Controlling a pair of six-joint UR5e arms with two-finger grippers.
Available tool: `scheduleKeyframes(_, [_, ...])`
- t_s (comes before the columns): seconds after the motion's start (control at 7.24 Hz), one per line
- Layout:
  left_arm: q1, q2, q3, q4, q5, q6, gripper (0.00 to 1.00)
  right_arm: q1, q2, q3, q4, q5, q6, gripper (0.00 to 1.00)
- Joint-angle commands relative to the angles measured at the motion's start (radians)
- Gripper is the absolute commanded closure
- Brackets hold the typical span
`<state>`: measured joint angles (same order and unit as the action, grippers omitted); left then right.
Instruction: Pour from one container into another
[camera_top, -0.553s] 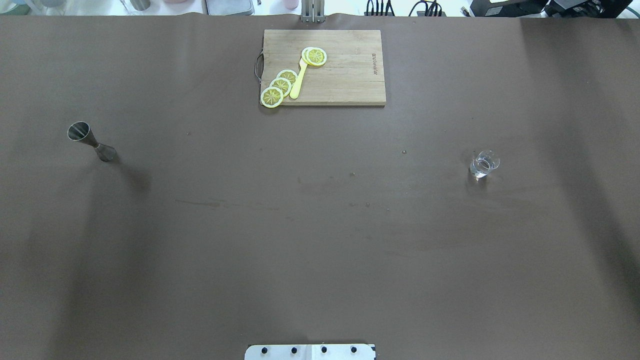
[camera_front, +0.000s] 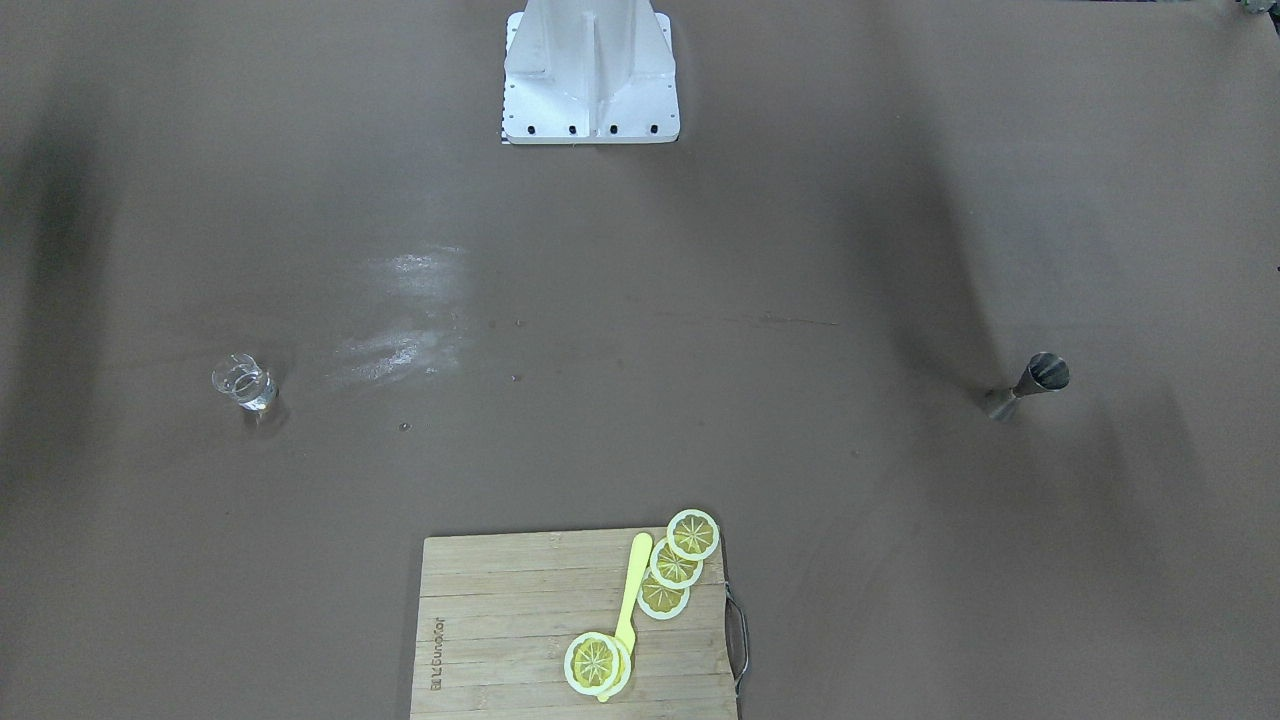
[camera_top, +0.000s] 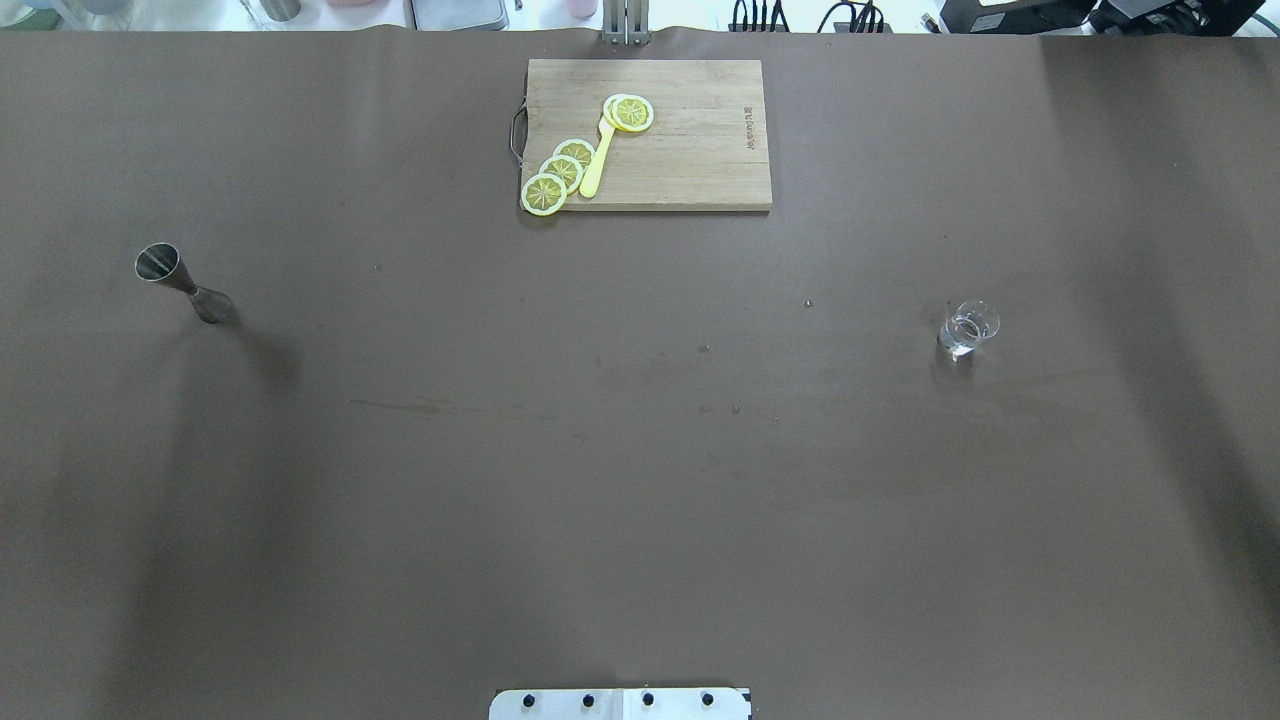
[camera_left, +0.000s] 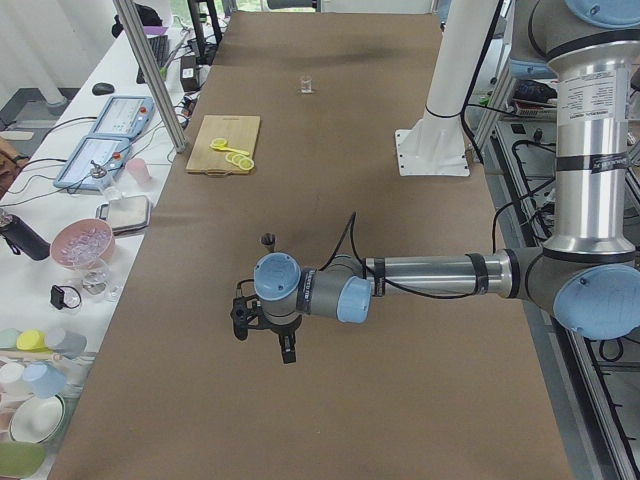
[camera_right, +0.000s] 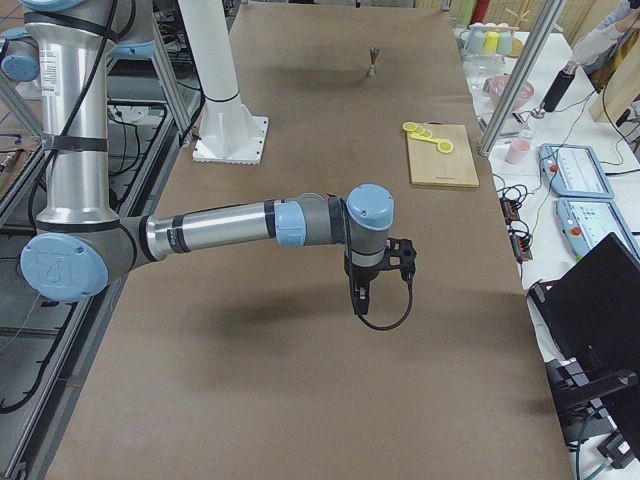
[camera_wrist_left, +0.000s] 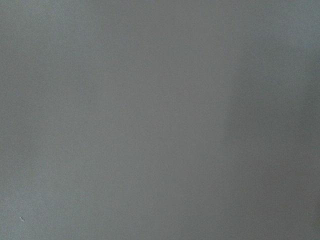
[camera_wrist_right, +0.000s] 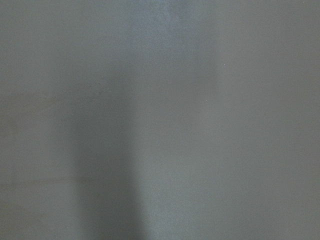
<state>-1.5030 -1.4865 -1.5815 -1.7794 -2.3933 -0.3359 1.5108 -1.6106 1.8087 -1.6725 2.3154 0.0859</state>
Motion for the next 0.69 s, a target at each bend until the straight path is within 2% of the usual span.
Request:
scheduleKeyframes(0.0, [0.000,0.000,-0.003,0.000,-0.001,-0.002,0.01,-0.001,0.003,0.001,0.010,-0.004,-0.001,0.00])
scheduleKeyframes(0.55, [0.001,-0.001,-0.002,0.002,-0.001,-0.005,0.01,0.000,0.015,0.003,0.013,-0.002,-0.015,0.00])
